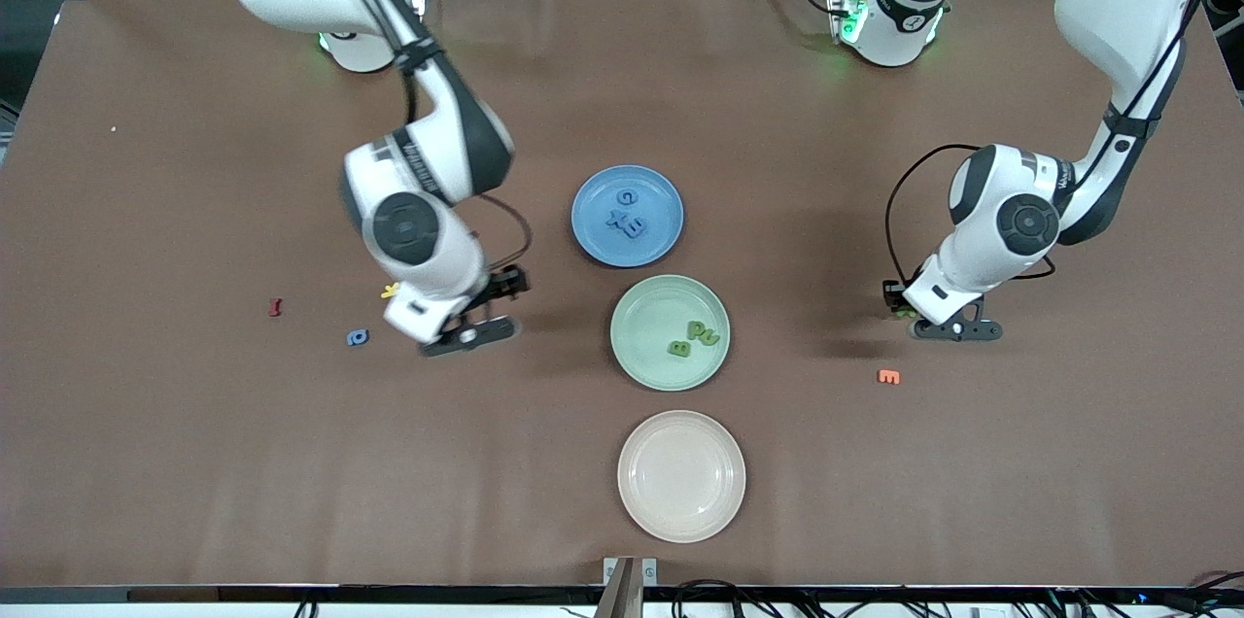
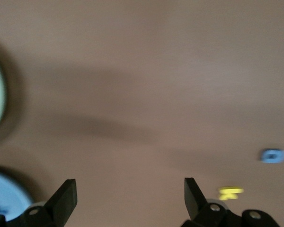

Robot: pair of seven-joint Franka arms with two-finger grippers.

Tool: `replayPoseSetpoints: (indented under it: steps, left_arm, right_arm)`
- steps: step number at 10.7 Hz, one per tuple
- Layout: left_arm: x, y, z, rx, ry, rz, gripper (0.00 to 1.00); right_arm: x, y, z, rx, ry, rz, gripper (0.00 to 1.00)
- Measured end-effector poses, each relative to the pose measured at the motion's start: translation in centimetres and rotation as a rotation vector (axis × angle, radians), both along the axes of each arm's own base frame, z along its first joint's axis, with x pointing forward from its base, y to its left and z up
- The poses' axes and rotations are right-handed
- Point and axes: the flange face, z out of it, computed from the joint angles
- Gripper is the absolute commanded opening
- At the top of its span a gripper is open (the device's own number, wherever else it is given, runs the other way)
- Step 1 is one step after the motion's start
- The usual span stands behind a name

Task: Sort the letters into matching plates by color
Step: 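Carry the green N to the green plate while the right gripper returns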

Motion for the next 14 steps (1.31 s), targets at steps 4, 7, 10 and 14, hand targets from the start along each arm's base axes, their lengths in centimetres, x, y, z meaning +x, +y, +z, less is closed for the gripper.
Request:
replayPoseSetpoints:
  steps: [4,7,10,14]
  left_arm:
    - [1.1,-10.4,7.6,0.03,0.025,0.008,0.0]
    - [-0.1,-16.5,9.5,0.011,-0.005,-0.026,0.0]
    - [-3.0,-24.0,10.3,-0.005,-0.024,-0.018,0.0]
    - [-6.9,-32.1,9.3,-0.03,-0.008,0.006,0.0]
  right_arm:
    - [4.5,-13.6,1.7,0.008,-0.011,-0.058,1.0]
    - [5.5,-22.5,3.5,0.033,-0.027,-0.005,1.0]
    - [3.7,-25.4,2.6,0.072,-0.069,0.002,1.0]
    - [0.8,-24.9,-1.5,0.076,-0.135,0.026,1.0]
